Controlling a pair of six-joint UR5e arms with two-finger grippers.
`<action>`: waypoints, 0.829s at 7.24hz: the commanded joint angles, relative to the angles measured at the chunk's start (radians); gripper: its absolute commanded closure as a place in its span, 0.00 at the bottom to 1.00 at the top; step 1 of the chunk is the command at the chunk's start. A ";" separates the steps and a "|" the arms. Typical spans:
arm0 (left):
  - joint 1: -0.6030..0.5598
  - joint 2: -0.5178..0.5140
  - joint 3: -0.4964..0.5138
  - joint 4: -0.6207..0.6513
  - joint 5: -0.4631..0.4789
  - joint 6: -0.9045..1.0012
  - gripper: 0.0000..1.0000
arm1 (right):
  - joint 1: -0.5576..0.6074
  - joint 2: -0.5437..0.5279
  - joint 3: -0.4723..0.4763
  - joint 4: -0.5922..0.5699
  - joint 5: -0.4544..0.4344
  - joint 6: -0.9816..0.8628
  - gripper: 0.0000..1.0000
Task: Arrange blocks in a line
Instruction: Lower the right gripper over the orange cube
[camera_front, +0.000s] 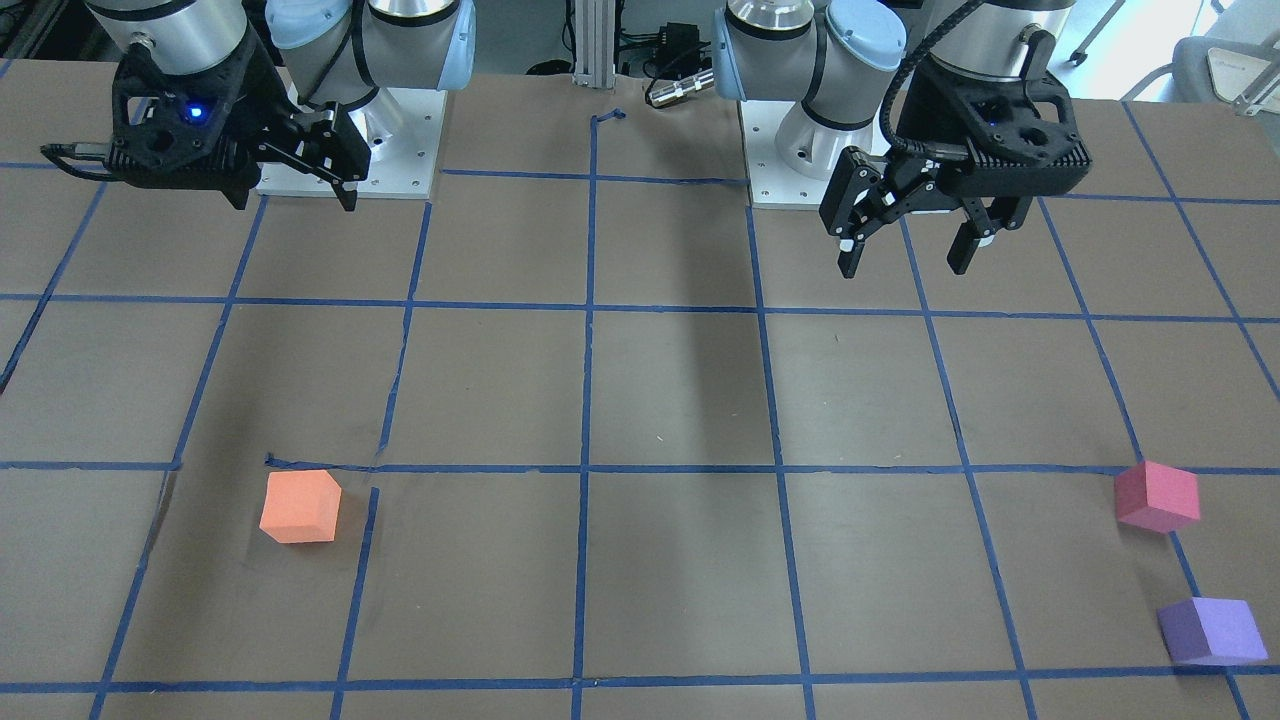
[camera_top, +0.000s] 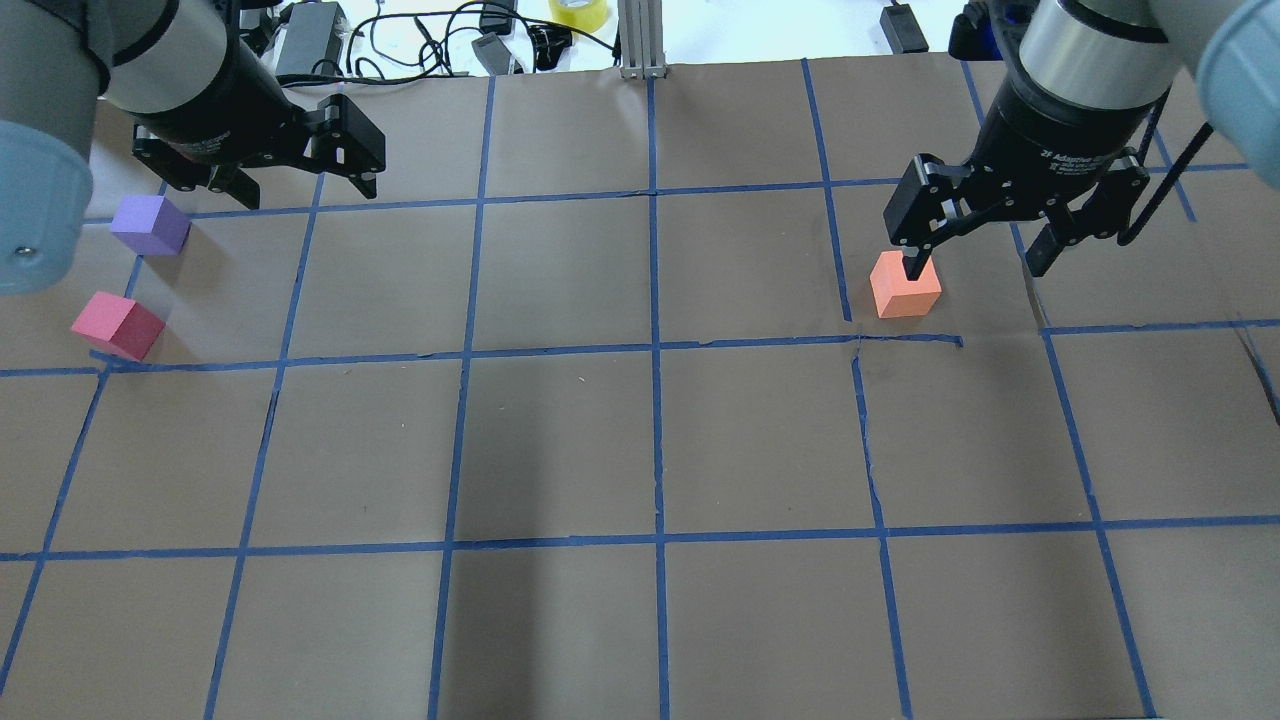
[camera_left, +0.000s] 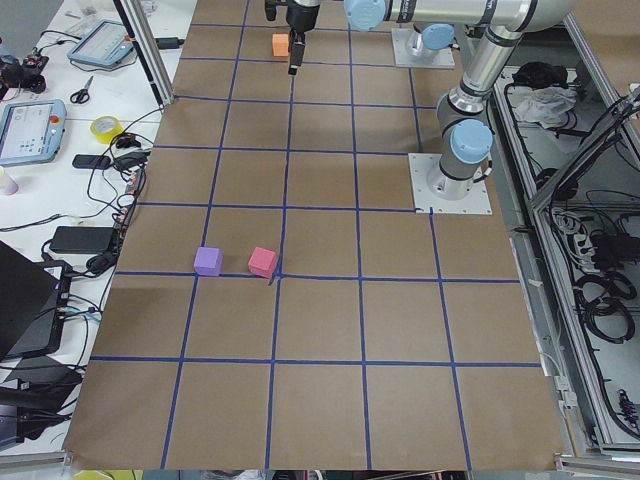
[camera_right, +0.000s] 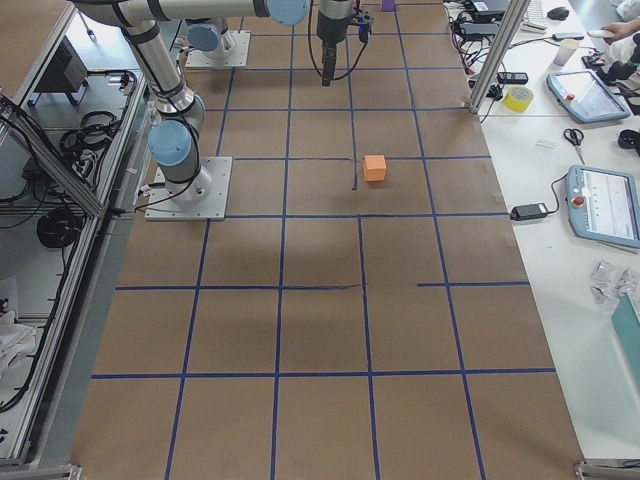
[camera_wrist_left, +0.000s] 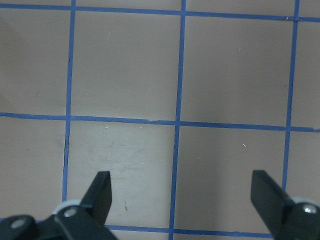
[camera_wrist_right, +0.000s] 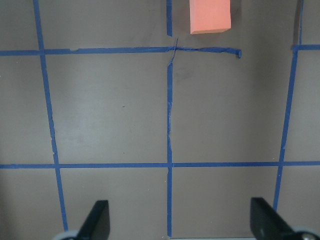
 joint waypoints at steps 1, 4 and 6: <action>-0.002 0.001 -0.005 0.003 -0.002 0.000 0.00 | 0.000 0.003 0.000 0.001 -0.003 -0.003 0.00; -0.002 0.001 -0.006 0.003 -0.004 0.002 0.00 | 0.000 0.012 0.022 -0.012 -0.077 0.017 0.00; 0.000 0.002 -0.008 0.003 -0.002 0.002 0.00 | 0.000 0.026 0.023 -0.020 -0.060 0.004 0.00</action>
